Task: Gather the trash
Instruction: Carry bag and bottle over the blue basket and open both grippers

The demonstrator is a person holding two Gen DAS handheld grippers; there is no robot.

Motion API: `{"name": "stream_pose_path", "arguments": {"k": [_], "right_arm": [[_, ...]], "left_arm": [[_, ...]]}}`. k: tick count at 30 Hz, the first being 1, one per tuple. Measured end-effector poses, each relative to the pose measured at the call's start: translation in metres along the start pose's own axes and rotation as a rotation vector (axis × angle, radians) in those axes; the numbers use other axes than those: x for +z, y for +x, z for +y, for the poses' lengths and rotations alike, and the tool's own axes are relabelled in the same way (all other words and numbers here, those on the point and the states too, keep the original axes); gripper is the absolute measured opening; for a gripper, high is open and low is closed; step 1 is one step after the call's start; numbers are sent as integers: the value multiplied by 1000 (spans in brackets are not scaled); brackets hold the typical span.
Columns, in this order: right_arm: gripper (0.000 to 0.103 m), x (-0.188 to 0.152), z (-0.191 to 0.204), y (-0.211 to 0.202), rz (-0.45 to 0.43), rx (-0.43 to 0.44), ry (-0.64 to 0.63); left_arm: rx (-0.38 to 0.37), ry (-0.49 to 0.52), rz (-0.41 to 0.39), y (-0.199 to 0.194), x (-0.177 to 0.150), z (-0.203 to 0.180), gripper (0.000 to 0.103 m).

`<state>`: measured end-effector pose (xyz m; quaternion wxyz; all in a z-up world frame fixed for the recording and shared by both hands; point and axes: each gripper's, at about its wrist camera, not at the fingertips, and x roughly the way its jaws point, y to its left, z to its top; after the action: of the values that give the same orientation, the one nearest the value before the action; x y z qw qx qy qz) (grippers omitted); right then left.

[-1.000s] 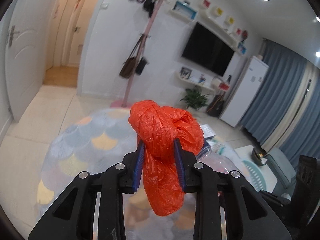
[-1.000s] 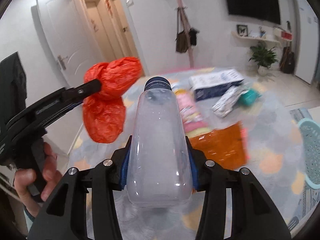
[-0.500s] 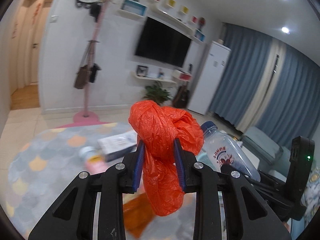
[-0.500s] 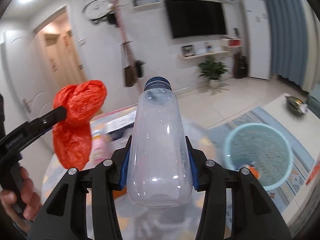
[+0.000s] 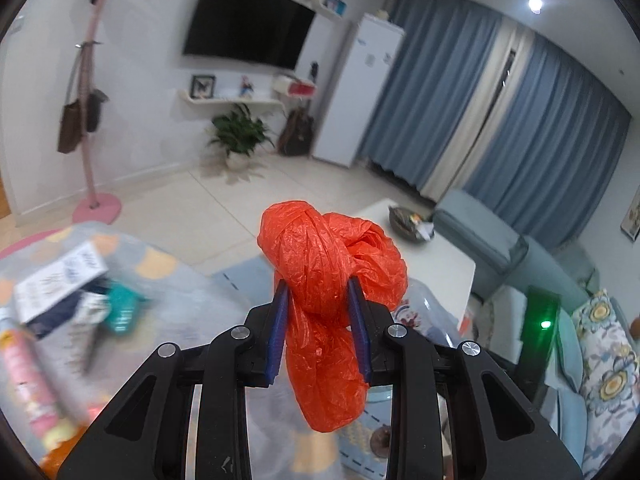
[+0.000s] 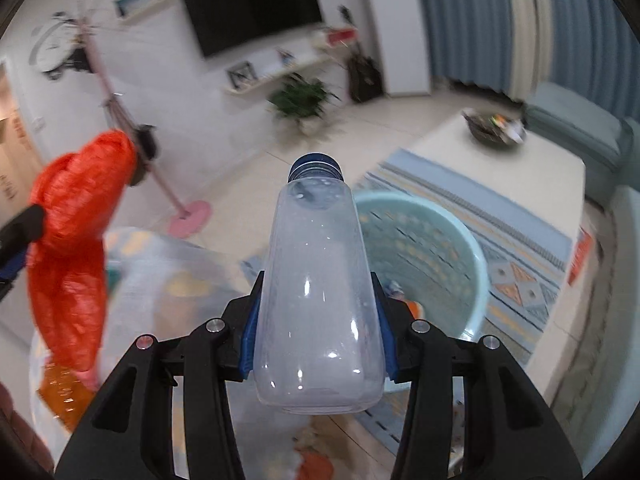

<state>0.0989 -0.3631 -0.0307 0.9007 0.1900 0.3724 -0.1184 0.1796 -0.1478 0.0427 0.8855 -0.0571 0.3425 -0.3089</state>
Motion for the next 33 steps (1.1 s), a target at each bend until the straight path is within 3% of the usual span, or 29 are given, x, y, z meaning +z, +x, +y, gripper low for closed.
{"name": "stream_pose_path", "arguments": {"k": [7,14,17,20,21,33], "right_arm": [[44,-17,-56,61,162,-35,114],[46,-24,-78,81,208,-65,162],[46,-23,-81,79,202,-62,166],[46,-21,-83,72,178,-67,159],[46,-20,-83,69,170,-70,155],[46,-21,-53,35,130,-14,121]], "left_arm": [[0,38,106,76,-5,-16,27],[29,53,220,137,-20,-24,30],[50,51,217,140,-20,-27,38],[36,42,209,135,-20,-27,65],[37,37,200,133,-20,-29,68],[1,-13,149,86,-27,-20,68]]}}
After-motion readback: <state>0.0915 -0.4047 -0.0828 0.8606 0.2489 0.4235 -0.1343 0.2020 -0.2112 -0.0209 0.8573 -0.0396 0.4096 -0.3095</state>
